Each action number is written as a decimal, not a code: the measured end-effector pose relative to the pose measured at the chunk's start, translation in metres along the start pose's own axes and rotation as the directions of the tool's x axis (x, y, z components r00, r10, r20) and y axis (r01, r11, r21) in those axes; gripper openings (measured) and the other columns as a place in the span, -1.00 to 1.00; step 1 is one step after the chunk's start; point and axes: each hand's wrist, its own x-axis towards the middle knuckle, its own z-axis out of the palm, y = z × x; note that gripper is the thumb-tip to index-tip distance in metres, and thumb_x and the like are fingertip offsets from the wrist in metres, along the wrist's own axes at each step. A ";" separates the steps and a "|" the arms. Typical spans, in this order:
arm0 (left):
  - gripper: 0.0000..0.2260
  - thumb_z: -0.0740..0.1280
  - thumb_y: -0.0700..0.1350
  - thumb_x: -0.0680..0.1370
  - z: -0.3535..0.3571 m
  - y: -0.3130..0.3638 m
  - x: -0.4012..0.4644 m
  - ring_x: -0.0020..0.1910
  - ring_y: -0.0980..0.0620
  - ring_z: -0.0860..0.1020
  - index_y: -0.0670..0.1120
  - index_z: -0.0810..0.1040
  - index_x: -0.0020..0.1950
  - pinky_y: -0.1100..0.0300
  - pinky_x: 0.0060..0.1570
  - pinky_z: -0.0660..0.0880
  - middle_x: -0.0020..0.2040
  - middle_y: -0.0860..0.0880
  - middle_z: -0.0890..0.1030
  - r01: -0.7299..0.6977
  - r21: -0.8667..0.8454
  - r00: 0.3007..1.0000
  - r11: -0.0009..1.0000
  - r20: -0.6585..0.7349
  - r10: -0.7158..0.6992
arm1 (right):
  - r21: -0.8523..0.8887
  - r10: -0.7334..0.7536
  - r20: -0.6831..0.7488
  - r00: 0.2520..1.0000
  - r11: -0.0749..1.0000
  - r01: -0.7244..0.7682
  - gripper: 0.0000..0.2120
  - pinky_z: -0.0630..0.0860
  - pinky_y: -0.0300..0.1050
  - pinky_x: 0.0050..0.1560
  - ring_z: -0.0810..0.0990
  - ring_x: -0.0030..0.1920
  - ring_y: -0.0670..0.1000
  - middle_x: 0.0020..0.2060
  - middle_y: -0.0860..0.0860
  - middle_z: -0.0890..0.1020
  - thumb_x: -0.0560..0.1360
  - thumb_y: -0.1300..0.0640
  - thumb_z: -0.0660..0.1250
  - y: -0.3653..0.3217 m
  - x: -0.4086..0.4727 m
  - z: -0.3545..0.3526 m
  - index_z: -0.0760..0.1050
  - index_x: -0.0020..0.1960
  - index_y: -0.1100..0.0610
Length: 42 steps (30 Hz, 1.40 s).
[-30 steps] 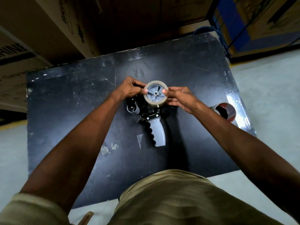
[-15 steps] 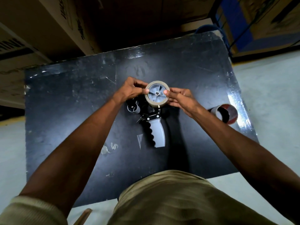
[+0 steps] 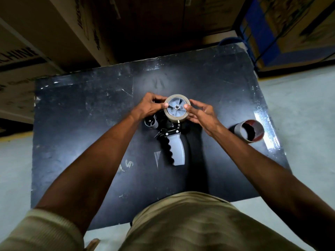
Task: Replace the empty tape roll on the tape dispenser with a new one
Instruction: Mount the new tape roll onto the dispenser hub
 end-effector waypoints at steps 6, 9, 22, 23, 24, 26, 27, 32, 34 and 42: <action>-0.53 0.52 0.08 0.42 0.000 0.010 -0.020 0.11 0.05 0.53 0.03 0.57 0.31 0.17 0.13 0.45 0.12 0.03 0.61 0.083 0.266 0.975 0.960 -0.222 -0.023 | -0.001 0.008 0.018 1.000 1.000 -0.008 -0.83 0.60 0.05 0.24 0.70 0.12 0.16 0.11 0.22 0.70 0.51 0.11 0.49 -0.002 -0.004 -0.001 0.63 0.08 0.12; -0.67 0.49 0.14 0.37 0.013 0.012 -0.043 0.05 0.00 0.49 0.07 0.57 0.07 -0.02 0.16 0.47 -0.05 0.10 0.50 0.056 0.285 0.889 0.957 -0.451 0.082 | -0.022 0.047 -0.007 0.999 0.999 -0.047 -0.86 0.61 0.05 0.23 0.69 0.13 0.20 0.08 0.25 0.70 0.52 0.09 0.48 -0.004 -0.002 0.000 0.61 0.03 0.12; -0.46 0.48 0.35 0.27 0.036 0.022 -0.069 0.45 -0.18 0.13 0.20 0.63 0.19 -0.09 0.36 0.16 0.49 -0.04 0.18 0.293 0.593 0.950 0.750 -0.268 -0.159 | -0.025 0.049 -0.073 0.996 0.998 -0.051 -0.67 0.64 0.03 0.16 0.71 0.11 0.19 0.07 0.27 0.70 0.52 0.04 0.47 0.009 0.005 0.002 0.57 0.17 0.22; -0.50 0.48 0.35 0.27 0.038 0.023 -0.067 0.43 -0.18 0.14 0.18 0.65 0.14 -0.08 0.35 0.17 0.48 -0.04 0.19 0.292 0.609 0.950 0.737 -0.277 -0.147 | -0.023 0.057 -0.081 0.995 0.998 -0.059 -0.67 0.64 0.03 0.15 0.71 0.10 0.18 0.07 0.26 0.70 0.52 0.03 0.48 0.009 0.005 0.003 0.57 0.17 0.22; -0.53 0.47 0.34 0.27 0.041 0.024 -0.065 0.42 -0.18 0.15 0.16 0.67 0.09 -0.07 0.33 0.18 0.47 -0.05 0.21 0.288 0.620 0.948 0.730 -0.291 -0.127 | -0.016 0.065 -0.087 0.994 0.998 -0.067 -0.67 0.65 0.02 0.14 0.72 0.08 0.17 0.06 0.26 0.71 0.51 0.02 0.49 0.010 0.005 0.003 0.57 0.15 0.21; -0.59 0.47 0.32 0.29 0.045 0.024 -0.064 0.40 -0.17 0.18 0.12 0.70 0.01 -0.06 0.32 0.19 0.46 -0.05 0.25 0.280 0.617 0.941 0.736 -0.328 -0.083 | -0.008 0.074 -0.096 0.993 0.997 -0.075 -0.67 0.65 0.00 0.12 0.73 0.05 0.15 0.02 0.23 0.72 0.50 0.01 0.50 0.011 0.006 0.003 0.58 0.13 0.19; -0.62 0.47 0.30 0.31 0.047 0.023 -0.064 0.40 -0.17 0.18 0.11 0.70 -0.01 -0.05 0.33 0.18 0.47 -0.05 0.26 0.274 0.610 0.938 0.744 -0.340 -0.066 | -0.007 0.074 -0.099 0.992 0.997 -0.075 -0.68 0.66 0.00 0.11 0.73 0.03 0.14 -0.01 0.21 0.72 0.50 0.00 0.50 0.012 0.006 0.004 0.58 0.12 0.19; -0.77 0.46 0.18 0.39 0.049 0.017 -0.067 0.41 -0.17 0.20 0.11 0.71 -0.03 -0.04 0.36 0.20 0.50 -0.05 0.27 0.249 0.563 0.928 0.788 -0.371 -0.028 | -0.009 0.073 -0.107 0.992 0.997 -0.075 -0.72 0.66 -0.03 0.07 0.72 -0.05 0.09 -0.05 0.18 0.71 0.49 0.00 0.50 0.013 0.005 0.004 0.58 0.07 0.16; -0.84 0.46 0.13 0.40 0.049 0.016 -0.067 0.41 -0.17 0.21 0.10 0.70 -0.10 -0.04 0.34 0.24 0.49 -0.05 0.27 0.238 0.539 0.927 0.808 -0.374 -0.024 | -0.012 0.075 -0.106 0.992 0.997 -0.077 -0.74 0.66 -0.03 0.06 0.72 -0.05 0.09 -0.05 0.17 0.71 0.49 0.01 0.50 0.013 0.005 0.004 0.57 0.06 0.15; -0.81 0.46 0.13 0.43 0.038 0.006 -0.064 0.38 -0.18 0.23 0.14 0.72 0.00 -0.03 0.35 0.28 0.46 -0.05 0.33 0.207 0.550 0.948 0.809 -0.316 -0.028 | -0.105 0.035 -0.158 0.987 0.993 -0.052 -0.62 0.66 0.03 0.07 0.71 0.04 0.13 0.03 0.18 0.67 0.49 -0.05 0.49 0.013 0.002 0.008 0.55 0.18 0.16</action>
